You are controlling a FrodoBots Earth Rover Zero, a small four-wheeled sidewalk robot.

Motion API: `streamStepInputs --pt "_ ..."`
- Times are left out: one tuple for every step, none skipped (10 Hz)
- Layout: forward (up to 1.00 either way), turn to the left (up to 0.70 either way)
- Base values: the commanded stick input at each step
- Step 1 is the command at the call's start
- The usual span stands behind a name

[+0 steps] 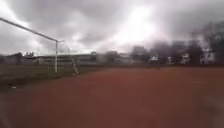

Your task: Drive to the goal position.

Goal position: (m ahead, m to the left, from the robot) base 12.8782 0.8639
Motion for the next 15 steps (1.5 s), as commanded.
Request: streamStepInputs --pt "0.70 0.00" --pt "0.70 0.00" --pt "0.70 0.00" --pt "0.70 0.00" --pt "0.70 0.00" --pt "0.70 0.00" --pt "0.70 0.00" --pt "0.70 0.00" --pt "0.70 0.00" --pt "0.70 0.00" --pt "0.70 0.00" --pt "0.70 0.00" --pt "0.70 0.00" --pt "0.70 0.00" --pt "0.70 0.00"
